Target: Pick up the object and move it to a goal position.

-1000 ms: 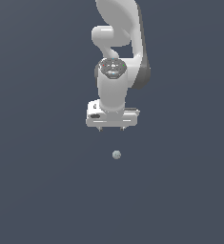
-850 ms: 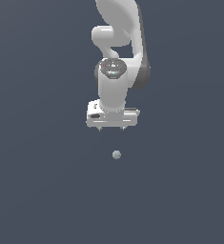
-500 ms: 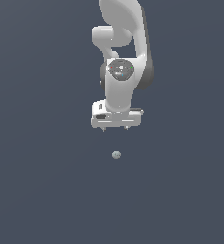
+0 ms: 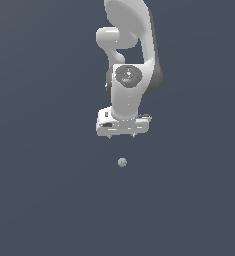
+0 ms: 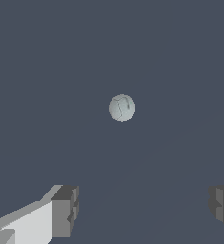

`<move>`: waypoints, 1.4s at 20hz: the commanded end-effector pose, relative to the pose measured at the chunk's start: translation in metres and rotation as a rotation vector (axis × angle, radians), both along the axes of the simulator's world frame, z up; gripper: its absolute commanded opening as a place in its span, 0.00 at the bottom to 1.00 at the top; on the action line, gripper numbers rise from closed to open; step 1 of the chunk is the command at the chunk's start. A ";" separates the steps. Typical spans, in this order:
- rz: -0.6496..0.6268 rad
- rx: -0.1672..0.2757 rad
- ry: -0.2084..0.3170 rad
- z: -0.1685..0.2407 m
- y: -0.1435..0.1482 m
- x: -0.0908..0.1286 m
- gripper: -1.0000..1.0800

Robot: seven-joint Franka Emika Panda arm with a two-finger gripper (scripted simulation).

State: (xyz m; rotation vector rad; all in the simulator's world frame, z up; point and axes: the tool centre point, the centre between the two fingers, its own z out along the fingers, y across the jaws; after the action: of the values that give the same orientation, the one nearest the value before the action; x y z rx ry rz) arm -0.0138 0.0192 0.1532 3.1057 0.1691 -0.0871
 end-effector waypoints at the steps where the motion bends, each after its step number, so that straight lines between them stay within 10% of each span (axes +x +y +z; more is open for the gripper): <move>1: 0.026 0.002 -0.002 -0.004 0.000 0.004 0.96; 28: 0.449 0.045 -0.046 -0.082 0.006 0.061 0.96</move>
State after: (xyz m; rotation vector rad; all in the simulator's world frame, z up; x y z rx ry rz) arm 0.0457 0.0252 0.0721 3.0228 0.8542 -0.0029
